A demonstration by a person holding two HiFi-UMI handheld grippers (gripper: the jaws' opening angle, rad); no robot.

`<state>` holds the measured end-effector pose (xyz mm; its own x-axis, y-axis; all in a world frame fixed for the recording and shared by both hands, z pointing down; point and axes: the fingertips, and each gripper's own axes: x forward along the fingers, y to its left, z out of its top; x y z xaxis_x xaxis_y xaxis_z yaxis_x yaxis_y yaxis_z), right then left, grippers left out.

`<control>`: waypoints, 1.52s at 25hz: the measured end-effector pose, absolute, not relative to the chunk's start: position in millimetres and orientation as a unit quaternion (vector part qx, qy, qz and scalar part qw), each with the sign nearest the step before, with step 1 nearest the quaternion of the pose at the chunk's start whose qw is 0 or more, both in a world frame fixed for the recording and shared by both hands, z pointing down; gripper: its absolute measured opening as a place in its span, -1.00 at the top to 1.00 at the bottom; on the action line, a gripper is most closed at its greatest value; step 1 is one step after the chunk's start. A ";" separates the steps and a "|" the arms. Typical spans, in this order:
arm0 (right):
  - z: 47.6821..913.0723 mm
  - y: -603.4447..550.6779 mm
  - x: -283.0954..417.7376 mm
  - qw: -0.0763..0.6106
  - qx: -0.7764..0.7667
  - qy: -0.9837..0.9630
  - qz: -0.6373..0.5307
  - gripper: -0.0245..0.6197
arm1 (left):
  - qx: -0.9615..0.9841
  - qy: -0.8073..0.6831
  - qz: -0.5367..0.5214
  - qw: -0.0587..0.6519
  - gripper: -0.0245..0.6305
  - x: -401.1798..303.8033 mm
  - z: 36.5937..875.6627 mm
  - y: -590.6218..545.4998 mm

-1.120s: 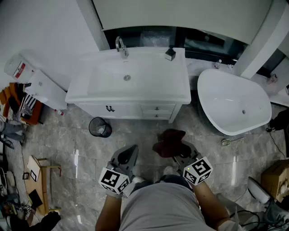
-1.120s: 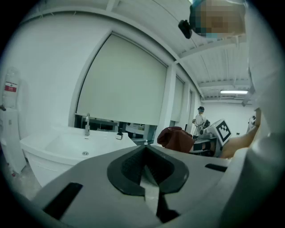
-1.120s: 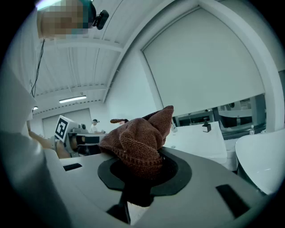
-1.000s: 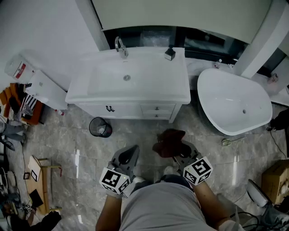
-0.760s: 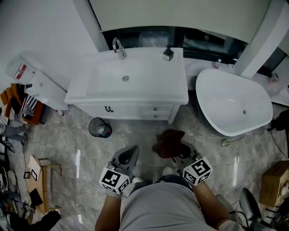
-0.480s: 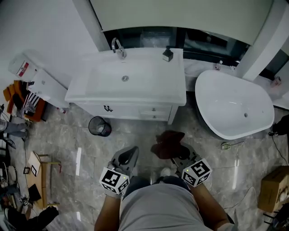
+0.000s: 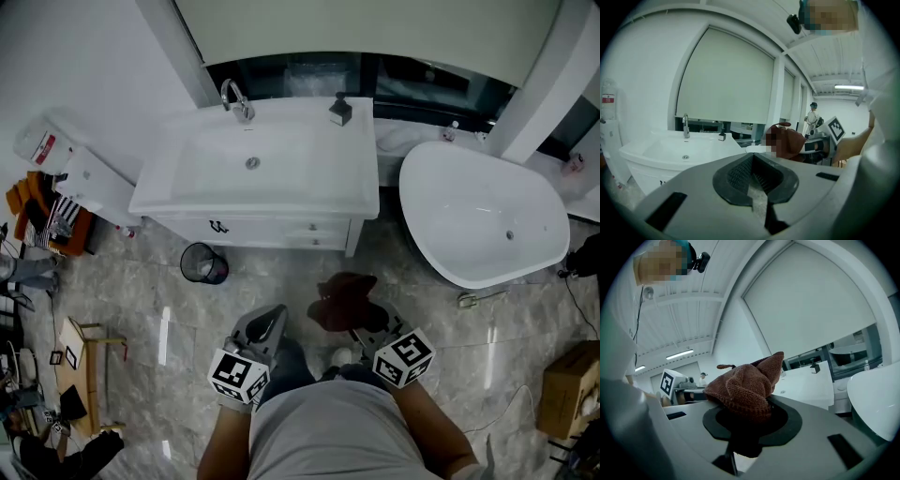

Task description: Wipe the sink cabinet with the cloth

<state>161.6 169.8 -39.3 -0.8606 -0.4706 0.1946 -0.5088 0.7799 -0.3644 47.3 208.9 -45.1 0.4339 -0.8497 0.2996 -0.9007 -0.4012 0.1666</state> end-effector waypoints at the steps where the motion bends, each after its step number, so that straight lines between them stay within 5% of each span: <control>1: -38.6 168.3 161.0 0.048 0.263 -0.941 0.207 0.60 | 0.834 -0.524 0.082 0.154 0.89 46.2 -43.5 205.8; 38: 8.1 65.2 -9.3 0.119 0.395 -0.870 0.270 0.60 | 0.895 -0.394 0.081 0.195 0.89 -148.1 8.2 77.4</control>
